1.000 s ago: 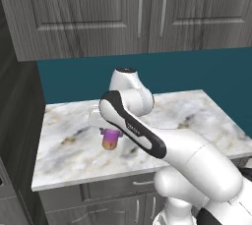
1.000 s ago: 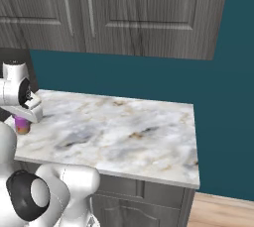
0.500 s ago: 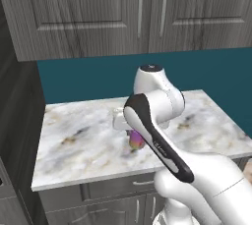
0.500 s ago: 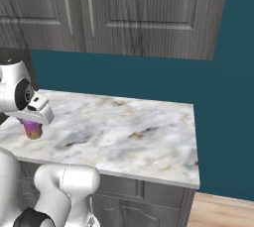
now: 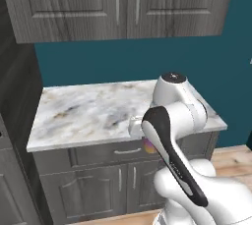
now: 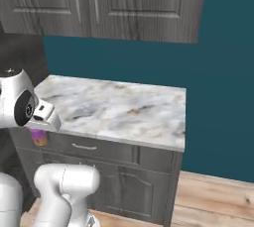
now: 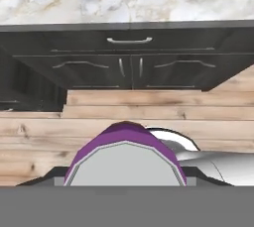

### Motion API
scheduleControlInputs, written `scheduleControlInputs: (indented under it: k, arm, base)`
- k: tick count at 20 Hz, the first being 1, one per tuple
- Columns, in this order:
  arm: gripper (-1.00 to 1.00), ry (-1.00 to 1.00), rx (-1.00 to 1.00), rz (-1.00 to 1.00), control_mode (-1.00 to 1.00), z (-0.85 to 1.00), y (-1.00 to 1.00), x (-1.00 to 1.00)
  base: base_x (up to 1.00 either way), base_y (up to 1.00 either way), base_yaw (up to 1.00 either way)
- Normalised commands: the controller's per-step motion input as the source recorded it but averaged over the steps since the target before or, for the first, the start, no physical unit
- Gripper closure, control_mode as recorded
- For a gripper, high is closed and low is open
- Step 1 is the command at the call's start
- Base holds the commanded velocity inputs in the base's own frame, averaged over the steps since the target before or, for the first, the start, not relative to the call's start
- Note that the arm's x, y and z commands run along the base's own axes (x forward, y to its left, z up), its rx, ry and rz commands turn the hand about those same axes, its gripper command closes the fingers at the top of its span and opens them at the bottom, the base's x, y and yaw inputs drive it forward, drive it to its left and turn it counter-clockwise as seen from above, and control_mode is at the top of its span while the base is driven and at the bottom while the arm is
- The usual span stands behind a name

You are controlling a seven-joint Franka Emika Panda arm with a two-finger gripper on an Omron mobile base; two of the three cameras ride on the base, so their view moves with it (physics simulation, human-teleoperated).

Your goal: Four empty soda cans are scattered around the kitchen. Gather all the cans and cluster them next to the stove for recycling.

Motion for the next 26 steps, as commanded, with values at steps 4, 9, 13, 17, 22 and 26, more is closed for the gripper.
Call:
scheduleControlInputs:
  k: [4, 9, 13, 17, 22, 26]
  arm:
    - [1.0, 0.0, 0.0, 0.0, 1.0, 0.0, 0.0, 0.0]
    - [1.0, 0.0, 0.0, 0.0, 1.0, 0.0, 0.0, 0.0]
    - [1.0, 0.0, 0.0, 0.0, 1.0, 0.0, 0.0, 0.0]
    - [1.0, 0.0, 0.0, 0.0, 1.0, 0.0, 0.0, 0.0]
    - [1.0, 0.0, 0.0, 0.0, 1.0, 0.0, 0.0, 0.0]
    - [1.0, 0.0, 0.0, 0.0, 1.0, 0.0, 0.0, 0.0]
  base:
    - [-0.9, 0.2, 0.11]
    - [-0.75, 0.74, 0.07]
    - [-0.69, 0.93, 0.06]
    - [-0.63, 0.97, 0.04]
    - [-0.59, 1.0, 0.02]
    - [-0.48, 1.0, 0.01]
